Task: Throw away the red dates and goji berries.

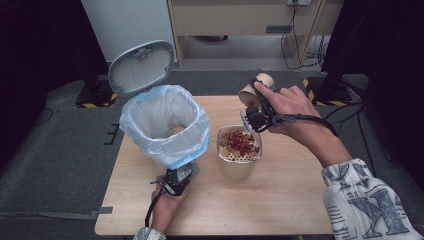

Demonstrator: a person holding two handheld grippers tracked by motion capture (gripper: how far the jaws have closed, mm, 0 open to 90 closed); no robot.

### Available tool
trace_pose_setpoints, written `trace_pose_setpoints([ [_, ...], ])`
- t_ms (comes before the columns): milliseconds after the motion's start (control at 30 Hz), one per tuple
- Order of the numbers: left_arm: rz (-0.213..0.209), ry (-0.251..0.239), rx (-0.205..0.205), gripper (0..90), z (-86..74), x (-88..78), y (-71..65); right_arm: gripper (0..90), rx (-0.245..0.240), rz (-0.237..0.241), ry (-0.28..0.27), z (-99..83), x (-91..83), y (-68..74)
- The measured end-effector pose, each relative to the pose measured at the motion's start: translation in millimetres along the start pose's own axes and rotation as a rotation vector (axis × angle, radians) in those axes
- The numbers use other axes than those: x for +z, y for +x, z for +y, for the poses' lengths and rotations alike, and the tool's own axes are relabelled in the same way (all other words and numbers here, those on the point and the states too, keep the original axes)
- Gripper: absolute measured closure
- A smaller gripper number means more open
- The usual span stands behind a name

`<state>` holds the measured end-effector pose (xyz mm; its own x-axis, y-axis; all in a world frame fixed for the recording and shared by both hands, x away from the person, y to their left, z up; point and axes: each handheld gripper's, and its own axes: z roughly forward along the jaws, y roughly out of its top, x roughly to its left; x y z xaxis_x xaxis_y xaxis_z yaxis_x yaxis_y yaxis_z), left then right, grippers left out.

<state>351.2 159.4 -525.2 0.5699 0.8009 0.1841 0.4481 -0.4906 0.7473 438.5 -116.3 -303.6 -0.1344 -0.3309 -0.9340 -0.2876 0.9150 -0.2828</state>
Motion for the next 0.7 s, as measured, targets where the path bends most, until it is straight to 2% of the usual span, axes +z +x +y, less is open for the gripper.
trace_pose_setpoints([
  [100, 0.000, 0.000, -0.001, 89.5, 0.0, 0.0, 0.0, 31.6, 0.044, 0.018, -0.003, -0.4, 0.2, 0.8],
  [233, -0.001, 0.001, 0.000, 89.5, 0.0, -0.1, 0.0, 31.6, 0.201, 0.083, -0.052, -5.0, 4.1, 4.6],
  [333, -0.002, 0.002, 0.000, 89.5, 0.0, -0.2, 0.1, 31.6, 0.305, 0.118, -0.072, -10.1, 8.1, 9.5],
  [433, -0.001, -0.001, -0.002, 89.5, 0.0, 0.0, 0.0, 31.7, 0.389, 0.151, -0.091, -15.0, 12.1, 13.9],
  [467, -0.001, 0.000, -0.002, 89.5, 0.0, -0.1, 0.0, 31.7, 0.434, 0.172, -0.097, -17.5, 14.1, 16.8],
  [533, -0.002, 0.001, -0.001, 89.5, 0.0, -0.2, 0.1, 31.6, 0.449, 0.186, -0.098, -18.4, 14.9, 18.0],
  [633, -0.001, 0.002, 0.001, 89.5, 0.0, -0.3, 0.2, 31.6, 0.521, 0.214, -0.118, -21.6, 17.9, 22.2],
  [667, -0.001, 0.006, 0.006, 89.5, 0.1, -0.5, 0.5, 31.6, 0.521, 0.214, -0.118, -21.6, 17.9, 22.2],
  [700, -0.005, -0.009, -0.012, 89.5, -0.2, 0.3, -0.7, 31.6, 0.536, 0.213, -0.121, -22.3, 18.8, 23.8],
])
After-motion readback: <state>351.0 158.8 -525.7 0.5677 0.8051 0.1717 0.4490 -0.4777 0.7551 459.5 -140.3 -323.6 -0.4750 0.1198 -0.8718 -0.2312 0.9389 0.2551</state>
